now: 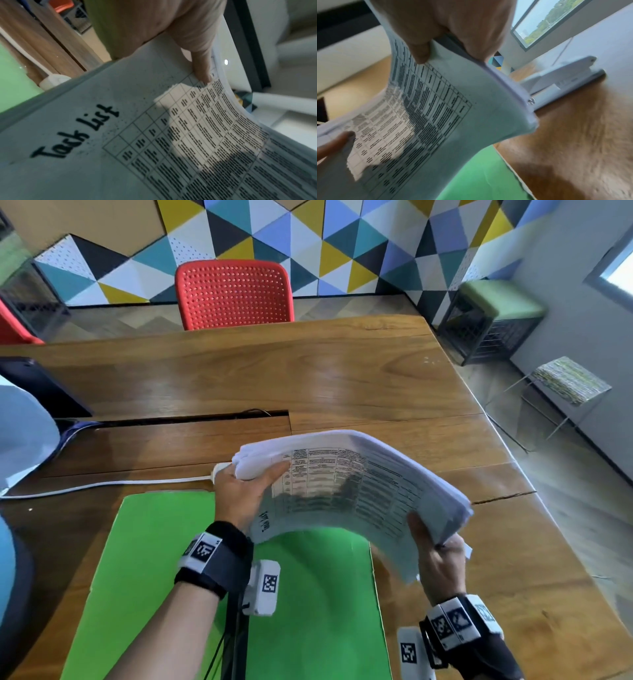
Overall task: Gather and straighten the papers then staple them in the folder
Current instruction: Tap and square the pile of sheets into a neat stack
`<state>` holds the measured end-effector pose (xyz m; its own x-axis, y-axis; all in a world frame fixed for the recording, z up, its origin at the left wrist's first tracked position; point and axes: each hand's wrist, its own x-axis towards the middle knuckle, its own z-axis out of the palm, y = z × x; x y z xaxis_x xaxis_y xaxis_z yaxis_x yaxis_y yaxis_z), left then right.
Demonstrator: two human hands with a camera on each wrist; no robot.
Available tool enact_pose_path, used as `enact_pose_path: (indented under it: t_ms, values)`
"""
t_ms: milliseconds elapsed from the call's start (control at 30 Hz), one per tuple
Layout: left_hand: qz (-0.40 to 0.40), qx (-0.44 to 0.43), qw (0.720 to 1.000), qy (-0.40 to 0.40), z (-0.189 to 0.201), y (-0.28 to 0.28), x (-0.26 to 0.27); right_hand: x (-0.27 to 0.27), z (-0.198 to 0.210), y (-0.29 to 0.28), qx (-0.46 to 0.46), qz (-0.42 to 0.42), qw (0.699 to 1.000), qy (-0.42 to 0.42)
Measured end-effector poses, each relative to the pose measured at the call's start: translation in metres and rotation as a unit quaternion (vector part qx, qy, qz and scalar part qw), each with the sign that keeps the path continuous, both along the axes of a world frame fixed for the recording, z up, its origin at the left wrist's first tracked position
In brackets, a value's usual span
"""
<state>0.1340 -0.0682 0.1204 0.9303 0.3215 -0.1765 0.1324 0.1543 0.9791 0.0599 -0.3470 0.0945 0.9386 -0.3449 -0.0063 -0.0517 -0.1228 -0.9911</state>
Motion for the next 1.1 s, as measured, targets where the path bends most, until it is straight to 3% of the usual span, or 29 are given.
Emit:
enact_pose_path:
  t_ms: [133, 233, 433, 600, 700, 733, 800, 833, 900, 1000, 1100]
  values:
    - [-0.033, 0.047, 0.998, -0.034, -0.013, 0.013, -0.015, -0.015, -0.002, -0.010, 0.016, 0.015, 1.000, -0.013]
    - [-0.074, 0.014, 0.997, -0.005, -0.024, 0.006, -0.018, -0.014, -0.013, -0.012, 0.007, 0.009, 1.000, 0.008]
    - [-0.045, 0.010, 0.998, -0.045, -0.014, -0.003, -0.016, -0.011, -0.005, -0.019, 0.026, -0.027, 0.999, 0.008]
    - [-0.092, 0.016, 0.995, 0.031, -0.039, -0.008, -0.029, -0.020, -0.032, -0.033, -0.038, 0.068, 0.990, 0.117]
    - [-0.111, 0.039, 0.992, 0.036, -0.029, -0.007, -0.026, -0.020, -0.023, -0.036, -0.049, 0.034, 0.993, 0.106]
    - [-0.117, 0.024, 0.992, 0.028, -0.021, -0.003, -0.025, -0.018, -0.017, -0.040, -0.033, -0.001, 0.996, 0.089]
    - [-0.113, -0.048, 0.992, 0.009, -0.009, 0.008, -0.024, -0.011, -0.005, -0.047, 0.128, -0.066, 0.989, 0.035]
    - [-0.101, -0.102, 0.990, 0.004, -0.004, 0.013, -0.024, -0.007, 0.001, -0.046, 0.244, -0.066, 0.967, 0.015]
    - [-0.082, -0.211, 0.974, -0.003, 0.001, 0.015, -0.023, 0.000, 0.008, -0.035, 0.386, -0.025, 0.922, 0.017]
    - [-0.096, -0.261, 0.960, 0.025, 0.003, -0.004, -0.031, 0.013, 0.018, 0.011, 0.441, 0.022, 0.897, 0.025]
    - [-0.103, -0.199, 0.972, 0.067, -0.001, -0.021, -0.046, 0.025, 0.031, 0.044, 0.367, -0.020, 0.929, 0.034]
